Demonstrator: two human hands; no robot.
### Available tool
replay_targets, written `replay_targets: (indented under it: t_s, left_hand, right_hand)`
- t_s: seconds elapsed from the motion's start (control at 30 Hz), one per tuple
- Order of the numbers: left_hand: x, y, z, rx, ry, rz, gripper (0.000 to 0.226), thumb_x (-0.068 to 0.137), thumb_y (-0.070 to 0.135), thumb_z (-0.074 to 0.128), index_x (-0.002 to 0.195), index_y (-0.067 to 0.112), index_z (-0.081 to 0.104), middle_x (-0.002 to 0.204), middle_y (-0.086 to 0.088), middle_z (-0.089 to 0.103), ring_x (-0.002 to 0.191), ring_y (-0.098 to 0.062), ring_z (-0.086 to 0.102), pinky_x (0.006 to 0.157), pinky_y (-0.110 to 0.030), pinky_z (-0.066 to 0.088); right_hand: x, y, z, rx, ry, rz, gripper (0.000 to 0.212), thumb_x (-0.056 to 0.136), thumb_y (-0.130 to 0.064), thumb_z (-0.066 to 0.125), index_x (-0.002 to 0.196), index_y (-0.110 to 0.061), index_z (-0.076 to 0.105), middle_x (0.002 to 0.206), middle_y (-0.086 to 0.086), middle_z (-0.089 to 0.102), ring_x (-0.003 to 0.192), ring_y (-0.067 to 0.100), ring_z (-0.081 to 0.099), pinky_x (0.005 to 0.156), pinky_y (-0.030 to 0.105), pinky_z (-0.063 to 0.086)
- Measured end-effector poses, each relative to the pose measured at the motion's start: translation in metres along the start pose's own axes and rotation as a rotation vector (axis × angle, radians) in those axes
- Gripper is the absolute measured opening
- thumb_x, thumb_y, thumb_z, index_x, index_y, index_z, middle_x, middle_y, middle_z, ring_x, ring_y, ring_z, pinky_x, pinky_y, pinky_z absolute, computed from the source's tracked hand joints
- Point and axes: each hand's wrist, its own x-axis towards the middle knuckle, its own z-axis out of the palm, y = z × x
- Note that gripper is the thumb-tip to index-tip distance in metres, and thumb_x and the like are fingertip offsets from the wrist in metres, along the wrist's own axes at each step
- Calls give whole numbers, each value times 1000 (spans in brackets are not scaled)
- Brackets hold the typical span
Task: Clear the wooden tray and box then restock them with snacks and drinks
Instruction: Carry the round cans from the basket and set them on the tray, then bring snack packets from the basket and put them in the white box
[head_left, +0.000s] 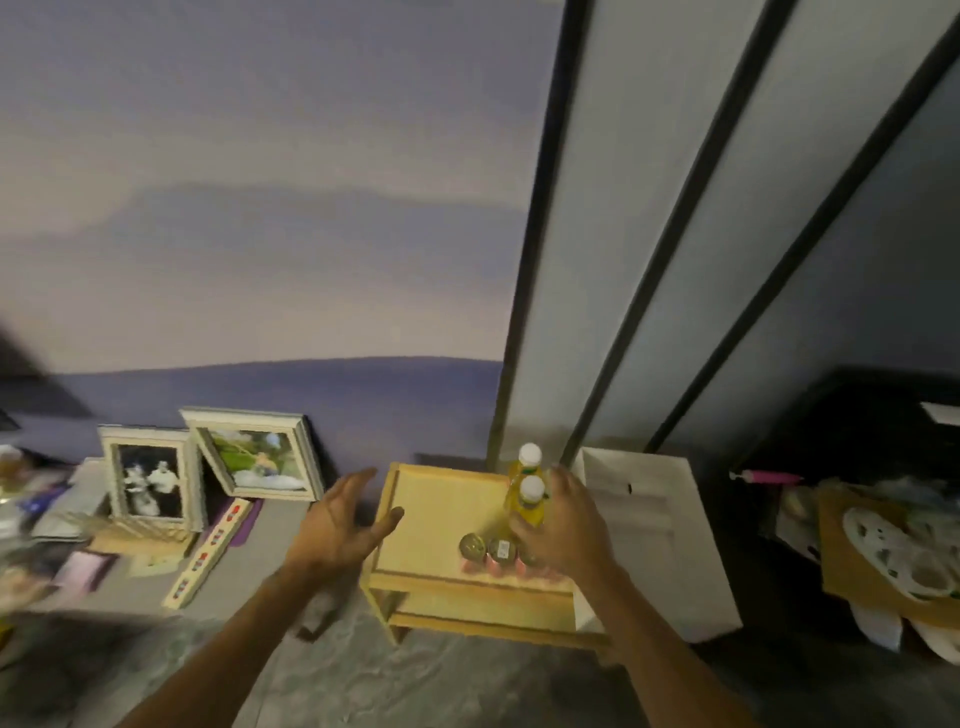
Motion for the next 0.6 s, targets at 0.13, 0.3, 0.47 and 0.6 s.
replay_targets:
  t_s: [0.13, 0.3, 0.47, 0.6]
  left_hand:
    - [-59, 9, -70, 23, 174, -8, 87, 90, 71, 63, 159, 25, 37, 162, -3, 41, 143, -26, 47, 114, -40, 42]
    - [-139, -29, -154, 94, 389, -164, 99, 81, 93, 45, 156, 28, 40, 159, 1, 46, 140, -26, 51, 116, -47, 43]
    - [-253, -106, -242, 121, 610, -369, 101, 81, 95, 41, 161, 33, 31, 167, 1, 36, 149, -25, 40, 123, -51, 35]
    - [-336, -167, -293, 276, 729, -502, 102, 83, 94, 34, 164, 32, 25, 171, 1, 29, 155, -24, 32, 127, -51, 25]
  right_hand:
    - [-7, -88, -31, -90, -55, -213, 115, 82, -90, 43, 165, -12, 23, 171, 10, 26, 156, 30, 29, 123, 43, 34]
    - [-25, -225, -30, -24, -147, -453, 136, 68, -105, 21, 168, -14, 9, 177, 6, 6, 161, 28, 14, 128, 45, 25]
    - [-68, -378, -7, -34, -217, -742, 113, 88, -85, 48, 168, -15, 9, 177, 7, 7, 162, 28, 10, 127, 47, 24]
    - [-119, -489, 31, -52, -266, -910, 108, 90, -82, 49, 167, -16, 11, 175, 7, 15, 159, 29, 21, 121, 46, 34]
